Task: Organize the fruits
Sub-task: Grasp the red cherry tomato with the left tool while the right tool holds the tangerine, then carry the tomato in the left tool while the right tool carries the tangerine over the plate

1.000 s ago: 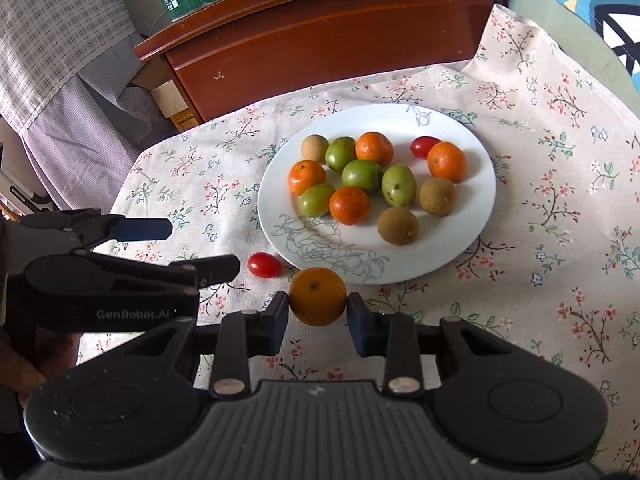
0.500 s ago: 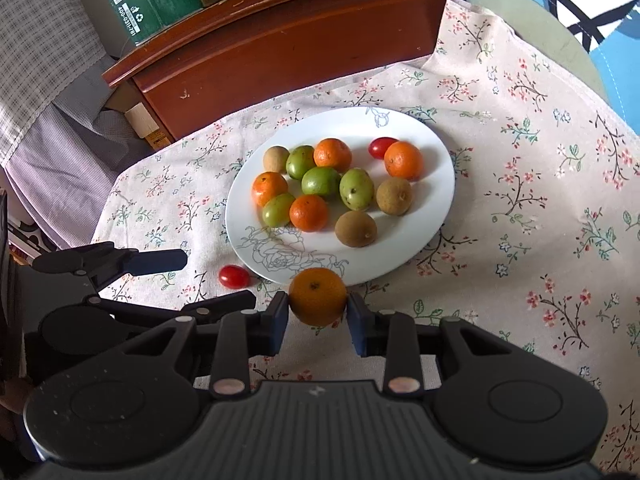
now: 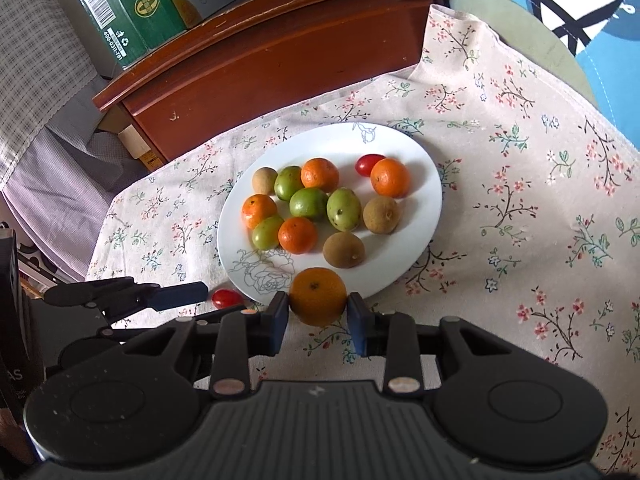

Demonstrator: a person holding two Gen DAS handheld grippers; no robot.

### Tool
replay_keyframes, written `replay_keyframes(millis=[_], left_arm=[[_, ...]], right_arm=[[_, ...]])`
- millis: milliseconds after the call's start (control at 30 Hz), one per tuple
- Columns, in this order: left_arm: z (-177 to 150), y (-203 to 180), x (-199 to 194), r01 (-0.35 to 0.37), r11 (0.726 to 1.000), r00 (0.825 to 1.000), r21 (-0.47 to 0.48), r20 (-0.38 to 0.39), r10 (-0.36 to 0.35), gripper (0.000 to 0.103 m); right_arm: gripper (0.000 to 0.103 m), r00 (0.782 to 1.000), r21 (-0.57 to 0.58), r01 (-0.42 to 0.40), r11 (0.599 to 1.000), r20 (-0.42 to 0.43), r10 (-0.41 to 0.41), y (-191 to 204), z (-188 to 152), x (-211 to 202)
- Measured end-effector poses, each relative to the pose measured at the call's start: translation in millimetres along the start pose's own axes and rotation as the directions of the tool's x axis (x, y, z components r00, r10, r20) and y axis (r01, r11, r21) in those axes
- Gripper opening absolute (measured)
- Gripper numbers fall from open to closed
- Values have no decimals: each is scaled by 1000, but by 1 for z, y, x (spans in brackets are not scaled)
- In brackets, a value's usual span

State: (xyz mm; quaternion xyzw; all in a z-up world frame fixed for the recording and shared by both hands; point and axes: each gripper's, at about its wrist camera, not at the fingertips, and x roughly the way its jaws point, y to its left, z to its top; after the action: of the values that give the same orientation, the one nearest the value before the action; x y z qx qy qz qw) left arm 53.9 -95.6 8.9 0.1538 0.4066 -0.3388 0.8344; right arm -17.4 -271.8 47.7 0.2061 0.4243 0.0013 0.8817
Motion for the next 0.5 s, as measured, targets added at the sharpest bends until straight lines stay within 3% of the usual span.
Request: replay_keyframes(millis=[33,233,500], left_arm=[[0,-1,1,2,1000,1000,2,-3,-2,28],[0,-3,3,-9,1000,1000,9,4,9,24],[3,1,-4,-15,1000,1000,-21,16,15,23]], right_arm=[[32,1000,-1,1,1000,1,-1,0,0,0],[32,1000,4,1,1000,-2,-1,-1,1,2],[32,1000,9,-2,1000,0,2,-3,2,2]])
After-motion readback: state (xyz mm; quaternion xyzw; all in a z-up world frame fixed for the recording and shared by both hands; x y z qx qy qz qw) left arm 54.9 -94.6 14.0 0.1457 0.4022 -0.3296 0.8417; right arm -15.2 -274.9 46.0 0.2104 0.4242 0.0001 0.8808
